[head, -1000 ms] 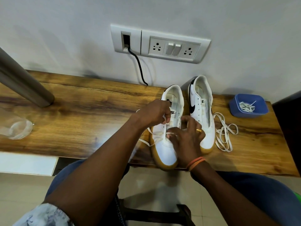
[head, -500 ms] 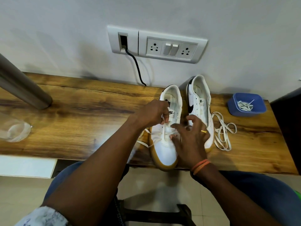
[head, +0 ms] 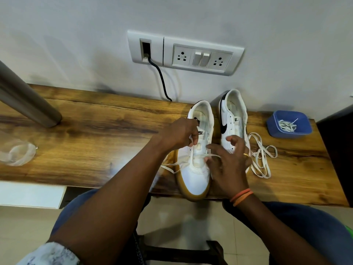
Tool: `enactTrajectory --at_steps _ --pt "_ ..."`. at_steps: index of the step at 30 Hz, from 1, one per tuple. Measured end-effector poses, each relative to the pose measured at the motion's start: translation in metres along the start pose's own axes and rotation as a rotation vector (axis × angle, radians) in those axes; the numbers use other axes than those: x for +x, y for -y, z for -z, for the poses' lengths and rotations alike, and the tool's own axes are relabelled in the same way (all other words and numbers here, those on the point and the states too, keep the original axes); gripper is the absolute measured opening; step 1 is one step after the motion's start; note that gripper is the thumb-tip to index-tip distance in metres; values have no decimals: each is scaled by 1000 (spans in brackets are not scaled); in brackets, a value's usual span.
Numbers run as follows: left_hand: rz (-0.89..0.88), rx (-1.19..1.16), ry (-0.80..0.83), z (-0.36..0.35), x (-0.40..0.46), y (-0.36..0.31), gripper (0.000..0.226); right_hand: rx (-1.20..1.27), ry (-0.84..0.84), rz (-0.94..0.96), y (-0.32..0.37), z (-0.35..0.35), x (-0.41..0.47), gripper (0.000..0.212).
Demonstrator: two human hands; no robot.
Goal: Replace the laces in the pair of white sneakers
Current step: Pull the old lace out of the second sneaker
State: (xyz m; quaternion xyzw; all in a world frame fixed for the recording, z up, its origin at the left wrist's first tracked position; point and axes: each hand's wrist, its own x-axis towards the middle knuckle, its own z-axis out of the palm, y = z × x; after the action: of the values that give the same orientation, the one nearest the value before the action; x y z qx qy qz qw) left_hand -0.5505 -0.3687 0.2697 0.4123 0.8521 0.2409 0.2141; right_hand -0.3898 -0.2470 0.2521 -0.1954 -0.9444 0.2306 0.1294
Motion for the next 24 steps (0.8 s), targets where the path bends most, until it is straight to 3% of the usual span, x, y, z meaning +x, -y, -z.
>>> enactTrajectory --at_steps 2,5,13,19,21,24 --pt "-3 17 -5 -1 1 0 17 -65 58 70 7 -14 1 24" --pt "-11 20 -5 -1 0 0 15 -95 108 25 12 -27 3 12" --pt "-1 -7 7 -2 1 4 15 85 -61 -139 -12 13 6 18" --pt "-1 7 1 -3 3 3 19 -102 94 77 6 -10 2 25" --pt "-4 10 4 -3 3 3 16 -158 143 73 10 -23 2 16" --pt "-10 -1 16 -2 3 7 17 -72 83 -2 7 -24 3 10"
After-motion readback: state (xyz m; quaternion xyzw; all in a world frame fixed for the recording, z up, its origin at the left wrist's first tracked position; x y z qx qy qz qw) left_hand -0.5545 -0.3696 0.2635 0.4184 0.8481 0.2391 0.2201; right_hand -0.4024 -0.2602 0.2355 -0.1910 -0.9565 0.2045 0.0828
